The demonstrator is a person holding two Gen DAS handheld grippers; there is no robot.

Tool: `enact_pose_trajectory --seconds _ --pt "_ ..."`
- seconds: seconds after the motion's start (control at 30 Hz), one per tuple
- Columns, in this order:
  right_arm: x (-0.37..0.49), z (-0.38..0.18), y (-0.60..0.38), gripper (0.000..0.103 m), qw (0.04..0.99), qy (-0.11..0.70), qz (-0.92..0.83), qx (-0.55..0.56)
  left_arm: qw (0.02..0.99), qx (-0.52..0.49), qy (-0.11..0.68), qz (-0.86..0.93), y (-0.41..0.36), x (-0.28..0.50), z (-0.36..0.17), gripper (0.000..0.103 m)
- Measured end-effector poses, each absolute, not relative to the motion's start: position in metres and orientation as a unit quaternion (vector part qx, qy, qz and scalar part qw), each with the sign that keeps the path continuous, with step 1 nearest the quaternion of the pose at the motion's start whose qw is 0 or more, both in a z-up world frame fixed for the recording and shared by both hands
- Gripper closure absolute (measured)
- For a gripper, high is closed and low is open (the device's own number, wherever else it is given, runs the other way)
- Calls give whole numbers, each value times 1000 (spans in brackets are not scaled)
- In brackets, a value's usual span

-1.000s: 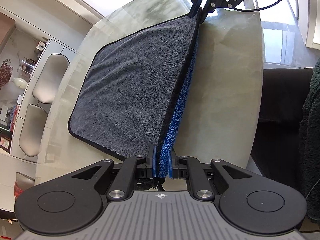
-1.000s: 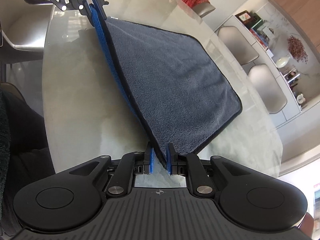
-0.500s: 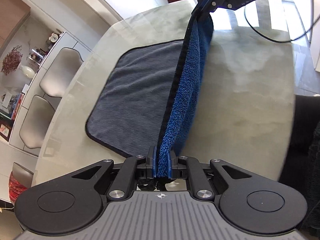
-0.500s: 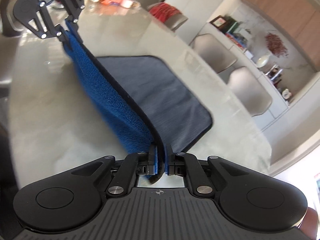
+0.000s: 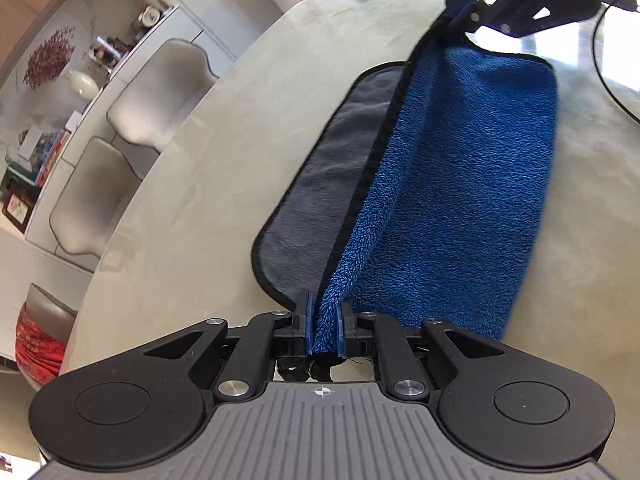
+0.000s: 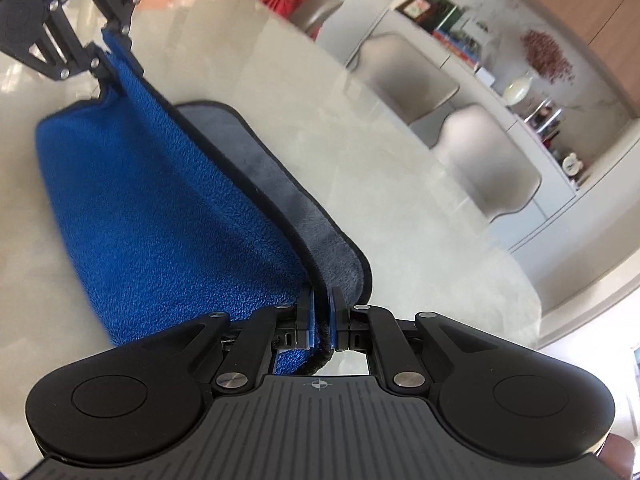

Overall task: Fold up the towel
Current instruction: 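Lower the hanging towel onto the table with both grippers, laying it flat, then open both grippers to release the towel edge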

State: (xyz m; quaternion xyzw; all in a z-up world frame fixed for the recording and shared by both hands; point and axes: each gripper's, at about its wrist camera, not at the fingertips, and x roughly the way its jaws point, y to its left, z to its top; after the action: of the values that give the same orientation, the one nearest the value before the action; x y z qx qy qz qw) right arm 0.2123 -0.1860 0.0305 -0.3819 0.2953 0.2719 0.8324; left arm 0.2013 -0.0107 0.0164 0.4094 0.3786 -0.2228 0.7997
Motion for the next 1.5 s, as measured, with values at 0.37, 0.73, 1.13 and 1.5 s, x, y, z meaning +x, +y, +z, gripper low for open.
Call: enact_pose_trajectory --seconds 0.37,0.73,1.13,1.5 --pt "277 6 -180 96 822 350 257 -370 795 398 403 -218 -9 259 0 89" --pt "295 -2 -187 92 817 379 255 -352 789 420 399 -204 -12 262 -11 66" --pt "294 1 -199 69 851 334 216 -343 797 436 379 -178 -5 244 -7 45" --pt "300 -1 -190 69 858 334 178 -349 836 434 312 -121 -4 247 5 27"
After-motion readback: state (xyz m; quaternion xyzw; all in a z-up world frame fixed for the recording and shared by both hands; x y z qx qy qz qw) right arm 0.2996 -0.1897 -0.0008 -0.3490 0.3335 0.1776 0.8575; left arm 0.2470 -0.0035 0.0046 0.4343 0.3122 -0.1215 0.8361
